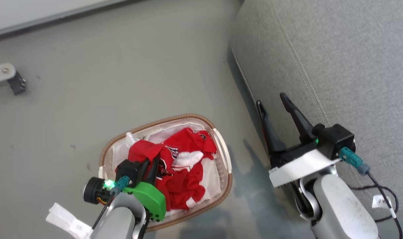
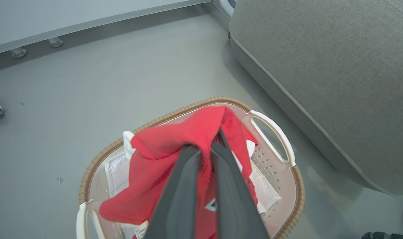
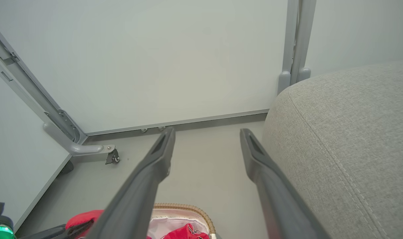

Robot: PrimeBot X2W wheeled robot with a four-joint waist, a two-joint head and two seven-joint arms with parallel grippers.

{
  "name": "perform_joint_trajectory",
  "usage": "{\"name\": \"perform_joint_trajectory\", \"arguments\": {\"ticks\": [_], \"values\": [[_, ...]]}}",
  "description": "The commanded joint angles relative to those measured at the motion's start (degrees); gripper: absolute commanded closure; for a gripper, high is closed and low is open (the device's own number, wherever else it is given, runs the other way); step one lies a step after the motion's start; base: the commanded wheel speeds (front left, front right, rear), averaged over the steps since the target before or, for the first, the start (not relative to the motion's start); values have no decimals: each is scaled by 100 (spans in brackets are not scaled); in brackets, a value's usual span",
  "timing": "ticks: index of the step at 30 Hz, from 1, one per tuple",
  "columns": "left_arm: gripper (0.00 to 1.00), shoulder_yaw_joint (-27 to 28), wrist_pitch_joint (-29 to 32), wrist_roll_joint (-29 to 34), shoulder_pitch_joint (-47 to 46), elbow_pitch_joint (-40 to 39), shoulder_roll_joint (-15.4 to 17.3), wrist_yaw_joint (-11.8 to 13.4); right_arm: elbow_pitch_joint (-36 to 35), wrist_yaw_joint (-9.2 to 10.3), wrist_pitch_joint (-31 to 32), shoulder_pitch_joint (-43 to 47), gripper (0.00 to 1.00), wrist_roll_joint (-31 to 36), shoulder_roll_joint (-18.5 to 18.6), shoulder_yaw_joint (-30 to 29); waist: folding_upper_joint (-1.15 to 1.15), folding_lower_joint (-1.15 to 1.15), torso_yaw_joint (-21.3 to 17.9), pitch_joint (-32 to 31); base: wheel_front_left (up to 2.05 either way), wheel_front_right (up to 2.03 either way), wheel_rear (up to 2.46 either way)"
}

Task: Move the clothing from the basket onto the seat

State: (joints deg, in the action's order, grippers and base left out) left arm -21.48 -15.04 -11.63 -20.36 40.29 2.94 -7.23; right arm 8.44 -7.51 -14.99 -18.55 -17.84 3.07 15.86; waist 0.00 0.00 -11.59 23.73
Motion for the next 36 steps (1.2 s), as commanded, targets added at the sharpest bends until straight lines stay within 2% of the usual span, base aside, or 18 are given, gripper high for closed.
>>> {"name": "perform_joint_trajectory", "arguments": {"ticks": [1, 11, 24, 29, 36], "values": [[100, 10, -20, -95, 188, -147, -5, 10, 52, 4, -26, 179, 0, 58, 42, -22, 0, 0, 434, -706, 0, 0, 0], [100, 222, -19, -199, 618, -1374, -3, 25, 305, 4, -26, 877, 0, 298, 52, -71, 0, 0, 657, -1547, 0, 0, 0], [100, 108, -19, -329, 465, -3015, -1, 19, 619, 4, -25, 1366, 0, 318, 106, 130, 0, 0, 750, -2173, 0, 0, 0], [100, 1, -12, -390, 548, -3211, -2, 47, 672, 5, -25, 1262, 0, 81, 207, 758, 0, 0, 763, -2243, 0, 0, 0], [100, -293, -12, -507, 588, -3215, -1, 60, 570, 5, -26, 597, 0, -159, 412, 1848, 0, 0, 915, -2235, 0, 0, 0]]}}
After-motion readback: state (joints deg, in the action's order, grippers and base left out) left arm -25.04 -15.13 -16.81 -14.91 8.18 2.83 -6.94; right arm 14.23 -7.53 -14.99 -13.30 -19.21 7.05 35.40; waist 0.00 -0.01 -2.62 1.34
